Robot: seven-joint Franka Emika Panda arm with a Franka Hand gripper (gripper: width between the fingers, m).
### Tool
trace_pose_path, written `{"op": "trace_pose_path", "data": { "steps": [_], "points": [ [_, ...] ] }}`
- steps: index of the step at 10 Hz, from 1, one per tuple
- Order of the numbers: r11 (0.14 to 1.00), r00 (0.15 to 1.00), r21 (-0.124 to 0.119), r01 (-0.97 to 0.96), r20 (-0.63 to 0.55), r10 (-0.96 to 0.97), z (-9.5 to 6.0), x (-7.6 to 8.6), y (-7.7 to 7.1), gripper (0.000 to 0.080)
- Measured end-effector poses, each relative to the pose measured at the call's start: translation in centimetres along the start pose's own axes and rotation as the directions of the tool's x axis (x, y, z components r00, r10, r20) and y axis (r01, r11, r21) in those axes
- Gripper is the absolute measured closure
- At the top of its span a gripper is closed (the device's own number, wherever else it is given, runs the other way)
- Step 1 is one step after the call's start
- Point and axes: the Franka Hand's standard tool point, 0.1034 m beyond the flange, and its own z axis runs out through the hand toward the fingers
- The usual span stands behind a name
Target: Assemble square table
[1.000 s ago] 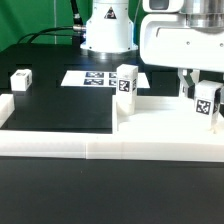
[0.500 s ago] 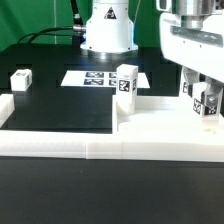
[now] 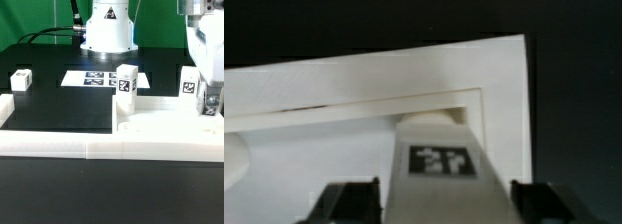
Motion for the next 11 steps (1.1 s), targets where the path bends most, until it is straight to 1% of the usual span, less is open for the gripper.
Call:
{"op": "trace_pose_path", "data": {
  "steps": [1, 2, 3, 4, 5, 7, 8, 9, 10, 11],
  "points": [
    [1.0, 1.0, 0.0, 0.03, -0.001, -0.03, 0.02, -0.03, 0.02, 0.0332],
    [0.989, 0.989, -0.001, 0.145, -0.001, -0.145, 0.02, -0.05, 0.03, 0.0191],
    [0.946, 0.946, -0.003, 0.324, -0.008, -0.324, 0.03, -0.24, 0.07, 0.0163],
    [0.915, 0.915, -0.006, 0.403, -0.008, -0.403, 0.07, -0.51, 0.17, 0.0163],
    [0.865, 0.865, -0.006, 0.501, -0.008, -0.501, 0.07, -0.4, 0.13, 0.0152],
    [0.786, 0.786, -0.007, 0.619, -0.007, -0.619, 0.07, -0.35, 0.12, 0.0151],
    [0.712, 0.712, -0.015, 0.702, -0.01, -0.702, 0.17, -0.28, 0.18, 0.0151],
    [0.582, 0.582, -0.047, 0.812, -0.019, -0.813, 0.53, -0.2, 0.49, 0.0151],
    [0.428, 0.427, -0.072, 0.901, -0.024, -0.904, 0.58, -0.37, 0.59, 0.0151],
    [0.281, 0.281, -0.075, 0.957, -0.019, -0.96, 0.47, -0.01, 0.32, 0.0151]
  ]
}}
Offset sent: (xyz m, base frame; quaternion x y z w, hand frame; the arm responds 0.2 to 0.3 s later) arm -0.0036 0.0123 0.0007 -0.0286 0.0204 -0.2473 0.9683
